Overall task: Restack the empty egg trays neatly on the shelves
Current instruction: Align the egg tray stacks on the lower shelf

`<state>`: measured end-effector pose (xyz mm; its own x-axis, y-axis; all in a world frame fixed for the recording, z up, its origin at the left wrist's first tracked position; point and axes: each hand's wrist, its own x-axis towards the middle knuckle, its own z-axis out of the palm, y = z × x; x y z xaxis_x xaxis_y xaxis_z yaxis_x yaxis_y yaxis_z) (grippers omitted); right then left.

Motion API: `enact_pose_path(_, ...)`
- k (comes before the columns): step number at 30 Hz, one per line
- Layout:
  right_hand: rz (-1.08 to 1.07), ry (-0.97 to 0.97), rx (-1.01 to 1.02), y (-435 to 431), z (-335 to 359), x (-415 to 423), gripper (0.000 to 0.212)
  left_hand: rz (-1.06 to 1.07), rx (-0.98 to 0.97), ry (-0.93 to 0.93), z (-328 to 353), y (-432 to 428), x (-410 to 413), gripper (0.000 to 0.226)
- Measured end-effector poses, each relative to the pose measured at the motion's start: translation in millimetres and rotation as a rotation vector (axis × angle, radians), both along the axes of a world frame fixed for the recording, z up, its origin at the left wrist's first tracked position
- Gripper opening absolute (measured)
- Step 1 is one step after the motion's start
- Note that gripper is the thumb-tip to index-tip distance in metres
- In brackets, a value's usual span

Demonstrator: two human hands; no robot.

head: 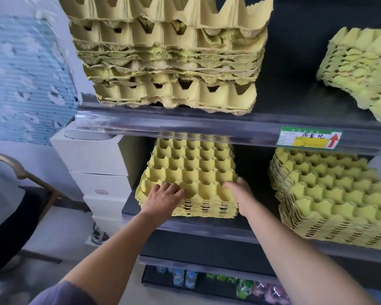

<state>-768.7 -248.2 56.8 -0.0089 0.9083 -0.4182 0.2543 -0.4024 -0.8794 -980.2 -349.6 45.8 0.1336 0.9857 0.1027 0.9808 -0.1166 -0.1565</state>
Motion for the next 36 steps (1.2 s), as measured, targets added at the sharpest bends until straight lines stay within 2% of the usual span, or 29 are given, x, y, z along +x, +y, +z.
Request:
enact_pose_path(2, 0.035, -0.135, 0.049, 2, -1, -2, 0.047, 0.015, -0.036, -0.051, 0, 1, 3, 0.047)
enact_pose_path(6, 0.168, -0.677, 0.269, -8, -3, -5, 0.061, 0.052, 0.002, -0.059, 6, -2, 4, 0.05)
enact_pose_path(9, 0.286, -0.966, 0.755, -28, -3, -10, 0.042, 0.039, 0.034, -0.036, 9, -2, 3, 0.052)
enact_pose_path(11, 0.392, -0.981, 1.0, -40, -6, -16, 0.026, 0.02, -0.01, -0.025, 9, -1, 4, 0.051)
enact_pose_path(15, 0.598, -1.109, 0.855, -55, -10, -26, 0.022, 0.015, -0.071, -0.059, 9, 1, 4, 0.061)
enact_pose_path(19, 0.514, -1.131, 0.832, -67, -7, -36, 0.011, -0.021, -0.082, -0.073, 11, 0, -4, 0.063)
enact_pose_path(26, 0.547, -1.151, 0.73, -82, 0, -60, 0.018, -0.053, -0.07, -0.051, 7, -5, -28, 0.069)
enact_pose_path(30, 0.545, -1.14, 0.734, -90, 1, -64, 0.016, -0.061, -0.065, -0.055, 7, -9, -33, 0.06)
enact_pose_path(33, 0.561, -1.14, 0.719, -92, 2, -62, 0.024, -0.053, -0.056, -0.06, 11, -10, -28, 0.046)
enact_pose_path(36, 0.612, -1.17, 0.655, -93, 8, -62, 0.046, -0.046, -0.083, -0.061, 14, -10, -26, 0.049)
